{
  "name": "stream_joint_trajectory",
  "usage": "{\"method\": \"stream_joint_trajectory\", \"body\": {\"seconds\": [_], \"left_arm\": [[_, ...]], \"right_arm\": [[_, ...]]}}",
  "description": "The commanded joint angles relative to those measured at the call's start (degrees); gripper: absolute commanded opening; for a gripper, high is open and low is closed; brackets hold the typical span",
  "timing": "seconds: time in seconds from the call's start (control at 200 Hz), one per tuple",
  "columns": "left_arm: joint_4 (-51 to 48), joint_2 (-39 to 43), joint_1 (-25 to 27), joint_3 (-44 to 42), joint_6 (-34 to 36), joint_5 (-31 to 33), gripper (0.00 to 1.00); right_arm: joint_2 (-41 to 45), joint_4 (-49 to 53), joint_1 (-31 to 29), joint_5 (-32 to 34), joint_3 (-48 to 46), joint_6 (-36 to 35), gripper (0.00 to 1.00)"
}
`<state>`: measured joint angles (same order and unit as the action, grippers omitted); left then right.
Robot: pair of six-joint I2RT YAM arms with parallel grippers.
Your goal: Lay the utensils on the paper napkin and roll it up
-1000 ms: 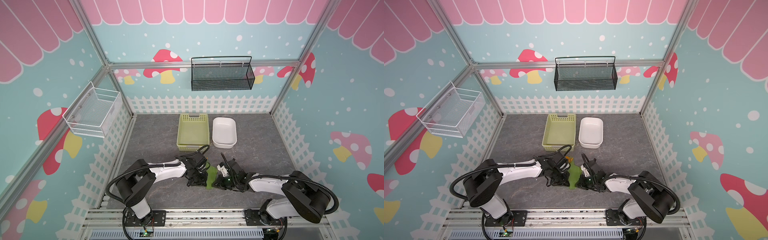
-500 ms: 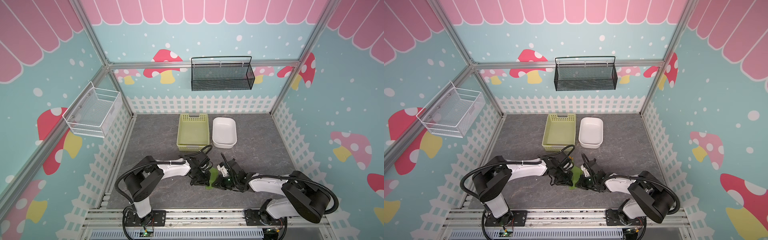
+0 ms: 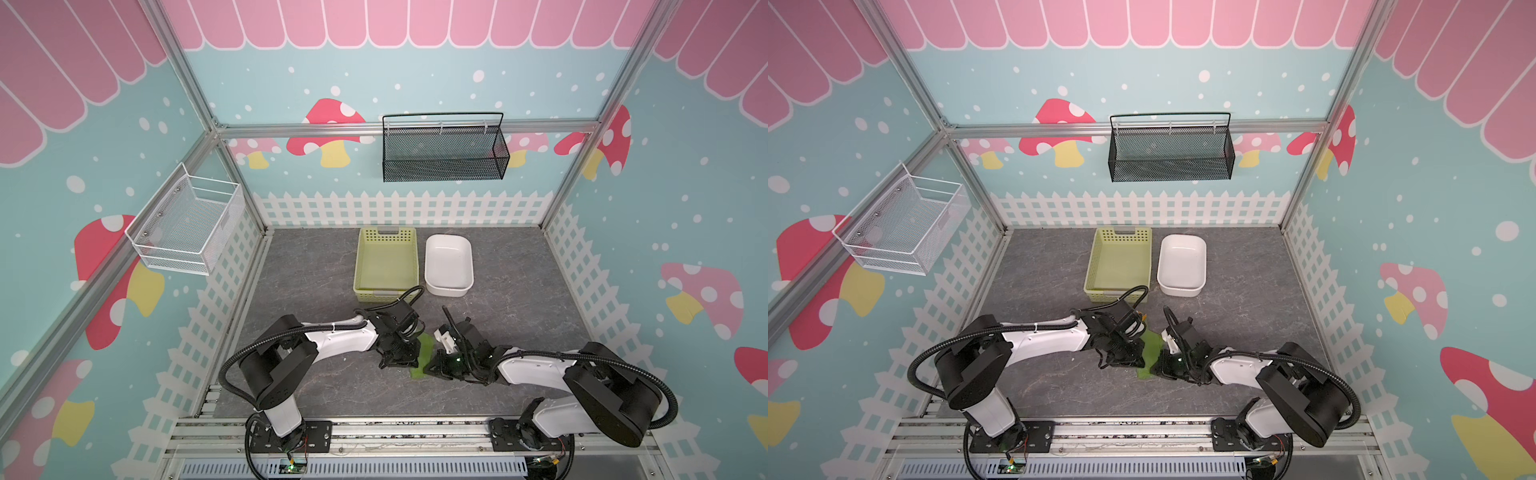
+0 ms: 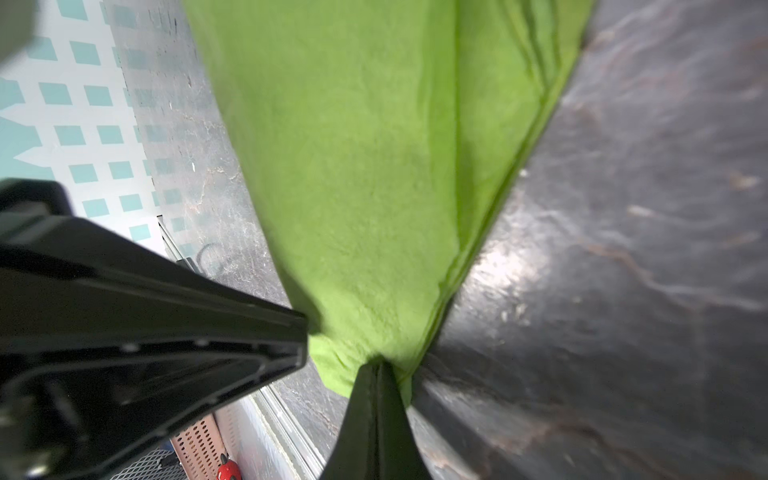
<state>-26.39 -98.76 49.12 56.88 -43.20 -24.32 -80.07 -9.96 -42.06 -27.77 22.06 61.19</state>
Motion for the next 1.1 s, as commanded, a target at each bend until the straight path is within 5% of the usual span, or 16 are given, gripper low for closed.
{"method": "stream_joint_trajectory", "body": {"seconds": [0.0,0.43,0.785,1.096], "left_arm": [[-1.8,0.3,-1.1,2.5,1.2,3.4,0.0],[-2.3,-6.0,-1.5,2.4,2.3,5.3,0.0],[-3.9,0.7,-3.7,4.7,3.4,7.8,0.0],[-3.6,-2.8,-4.9,5.5,3.9,8.5,0.0]], "right_arm": [[-0.8,5.8,-0.5,3.3,-2.3,0.6,0.0],[-1.1,5.8,-0.5,3.2,-2.2,0.3,0.0],[-0.8,5.9,-0.5,3.2,-2.4,0.5,0.0],[-0.9,5.9,-0.6,3.2,-2.2,0.4,0.0]]}}
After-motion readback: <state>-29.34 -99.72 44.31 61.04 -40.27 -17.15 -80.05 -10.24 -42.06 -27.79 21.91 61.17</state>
